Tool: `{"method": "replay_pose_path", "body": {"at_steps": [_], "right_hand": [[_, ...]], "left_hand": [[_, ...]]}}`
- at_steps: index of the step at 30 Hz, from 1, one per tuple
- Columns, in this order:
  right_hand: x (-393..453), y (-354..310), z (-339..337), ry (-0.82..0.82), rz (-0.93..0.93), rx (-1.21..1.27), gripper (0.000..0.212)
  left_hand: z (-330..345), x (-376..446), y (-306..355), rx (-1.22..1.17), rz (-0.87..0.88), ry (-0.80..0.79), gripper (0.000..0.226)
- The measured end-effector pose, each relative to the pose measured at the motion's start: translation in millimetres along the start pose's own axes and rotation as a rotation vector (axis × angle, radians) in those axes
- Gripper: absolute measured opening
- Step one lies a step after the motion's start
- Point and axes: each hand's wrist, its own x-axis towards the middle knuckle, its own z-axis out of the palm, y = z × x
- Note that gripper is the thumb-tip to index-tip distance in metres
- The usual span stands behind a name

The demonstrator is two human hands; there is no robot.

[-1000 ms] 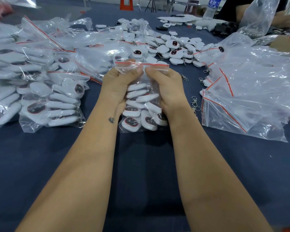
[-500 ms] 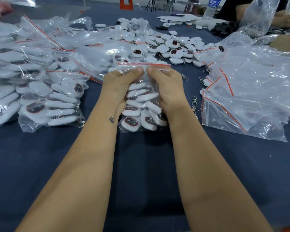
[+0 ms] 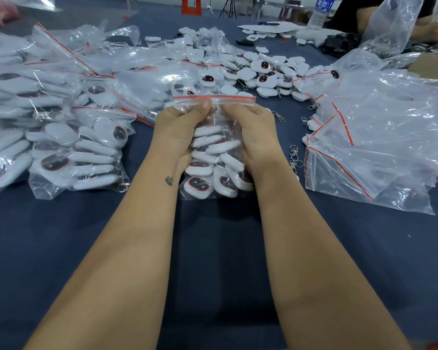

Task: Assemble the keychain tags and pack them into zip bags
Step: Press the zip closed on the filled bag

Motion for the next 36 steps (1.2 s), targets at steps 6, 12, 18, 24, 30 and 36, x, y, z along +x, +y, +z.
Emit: {"method": "replay_pose_path", "body": {"at_steps": [6, 12, 18, 24, 30, 36], "right_hand": [[0.7, -0.5, -0.7, 0.012, -0.009, -0.01, 0.022], [-0.3, -1.1, -0.2, 0.074, -0.042, -0.096, 0.013], [2.1, -0.1, -0.8, 0.107, -0.021, -0.028, 0.012], [-0.3, -0.7, -2.5, 0.061, -0.059, -0.064, 0.005], [-3.2, -2.0, -0.8, 0.048, -0.074, -0.076, 0.006], [-4.7, -1.4, -0.9, 0.024, -0.044, -0.055, 0.016]], "left_hand": [[3.0, 0.4, 3.6, -0.076, -0.077, 0.078, 0.034], [2.6, 1.9, 2.2, -0.031, -0.046, 0.101, 0.044], [-0.7, -0.3, -1.0, 0.073, 0.018, 0.005, 0.015], [-0.4, 0.0, -1.5, 0.089, 0.06, 0.008, 0.018], [-0.3, 0.1, -2.5, 0.101, 0.07, 0.0, 0.017], [1.3, -0.3, -3.0, 0.098, 0.076, -0.02, 0.009]]}}
